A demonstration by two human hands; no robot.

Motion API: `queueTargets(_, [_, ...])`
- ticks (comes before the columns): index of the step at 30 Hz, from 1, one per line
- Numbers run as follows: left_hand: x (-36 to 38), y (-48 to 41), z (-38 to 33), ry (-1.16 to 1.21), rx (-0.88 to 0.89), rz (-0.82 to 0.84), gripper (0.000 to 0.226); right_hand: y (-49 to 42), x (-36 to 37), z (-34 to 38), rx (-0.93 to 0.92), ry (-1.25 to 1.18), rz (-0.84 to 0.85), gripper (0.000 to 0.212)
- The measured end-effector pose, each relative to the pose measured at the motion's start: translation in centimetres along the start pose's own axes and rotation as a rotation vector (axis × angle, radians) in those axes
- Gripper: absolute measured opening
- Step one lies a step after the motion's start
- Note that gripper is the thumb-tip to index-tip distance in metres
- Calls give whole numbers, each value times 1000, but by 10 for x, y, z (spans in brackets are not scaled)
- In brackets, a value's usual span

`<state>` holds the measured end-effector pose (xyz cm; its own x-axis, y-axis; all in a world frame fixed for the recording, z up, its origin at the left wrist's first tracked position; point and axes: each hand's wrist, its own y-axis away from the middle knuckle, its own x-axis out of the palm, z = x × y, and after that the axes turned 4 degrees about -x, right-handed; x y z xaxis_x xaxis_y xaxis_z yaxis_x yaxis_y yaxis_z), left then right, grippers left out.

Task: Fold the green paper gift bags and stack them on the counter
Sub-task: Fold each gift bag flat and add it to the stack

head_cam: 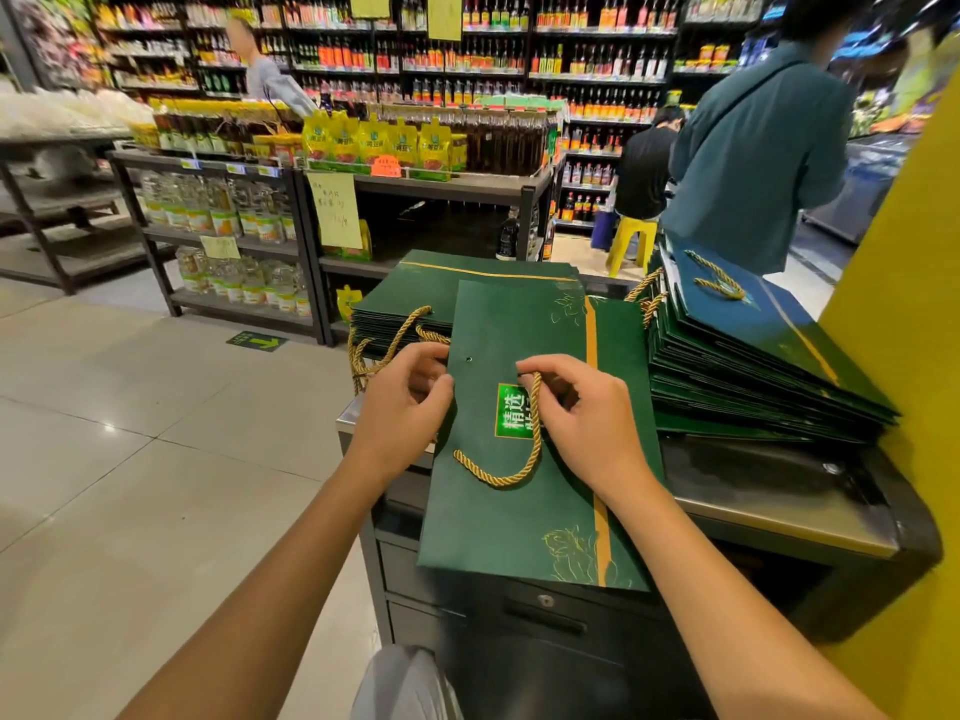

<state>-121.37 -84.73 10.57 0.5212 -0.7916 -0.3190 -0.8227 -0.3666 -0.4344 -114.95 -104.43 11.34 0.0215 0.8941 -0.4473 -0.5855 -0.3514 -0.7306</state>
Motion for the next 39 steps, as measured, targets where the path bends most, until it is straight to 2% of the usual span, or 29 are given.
queueTargets(5, [1, 1, 4, 128, -63, 44, 21, -19, 10, 4, 69, -19, 23, 15])
queueTargets(9, [-2, -2, 4, 175, -83, 57, 22, -39, 21, 7, 11, 16, 48, 10])
queueTargets(22, [-3, -8, 23, 188, -57, 114, 23, -31, 38, -3, -195, 83, 28, 17])
queueTargets(33, [-5, -6, 19, 187, -27, 131, 25, -31, 37, -4, -234, 118, 24, 13])
queueTargets(39, [-4, -4, 18, 179, -27, 124, 27, -30, 34, -4, -213, -15, 61, 19])
